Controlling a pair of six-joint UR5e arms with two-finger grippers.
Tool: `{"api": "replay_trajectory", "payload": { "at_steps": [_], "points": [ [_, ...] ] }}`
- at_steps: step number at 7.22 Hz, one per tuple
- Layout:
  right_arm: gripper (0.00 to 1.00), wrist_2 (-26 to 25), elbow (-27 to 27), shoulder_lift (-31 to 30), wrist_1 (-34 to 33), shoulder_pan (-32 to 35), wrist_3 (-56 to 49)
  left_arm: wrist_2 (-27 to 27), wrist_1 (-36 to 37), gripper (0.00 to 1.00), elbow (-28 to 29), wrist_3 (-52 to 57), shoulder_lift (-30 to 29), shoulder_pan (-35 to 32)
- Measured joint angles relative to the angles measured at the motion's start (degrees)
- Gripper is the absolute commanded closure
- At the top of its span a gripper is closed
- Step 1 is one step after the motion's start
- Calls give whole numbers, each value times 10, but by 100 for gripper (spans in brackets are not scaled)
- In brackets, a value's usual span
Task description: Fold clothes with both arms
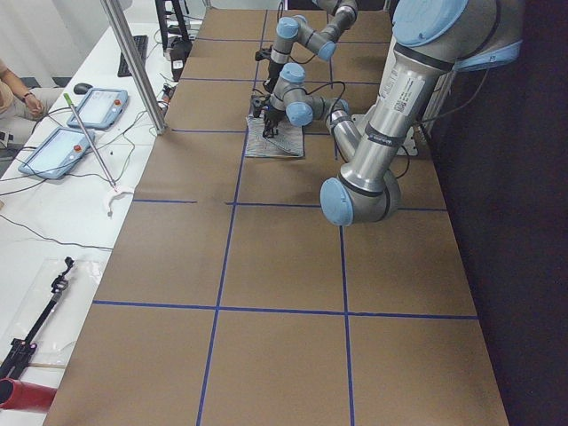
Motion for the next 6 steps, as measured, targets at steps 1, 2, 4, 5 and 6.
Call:
{"api": "replay_trajectory", "payload": {
  "at_steps": [1, 2, 4, 5, 6],
  "points": [
    [0, 25, -106, 42, 62, 32, -35, 2, -58, 55, 87, 34, -30, -21],
    [0, 57, -185, 77, 111, 65, -66, 5, -106, 54, 140, 53, -44, -39],
    [0, 130, -216, 88, 140, 110, -84, 4, -136, 64, 103, 62, -13, -54],
    [0, 146, -183, 64, 140, 116, -86, -4, -130, 81, 62, 60, 4, -53],
    [0, 157, -126, 23, 137, 118, -88, -23, -108, 100, 20, 58, 18, -51]
  ]
}}
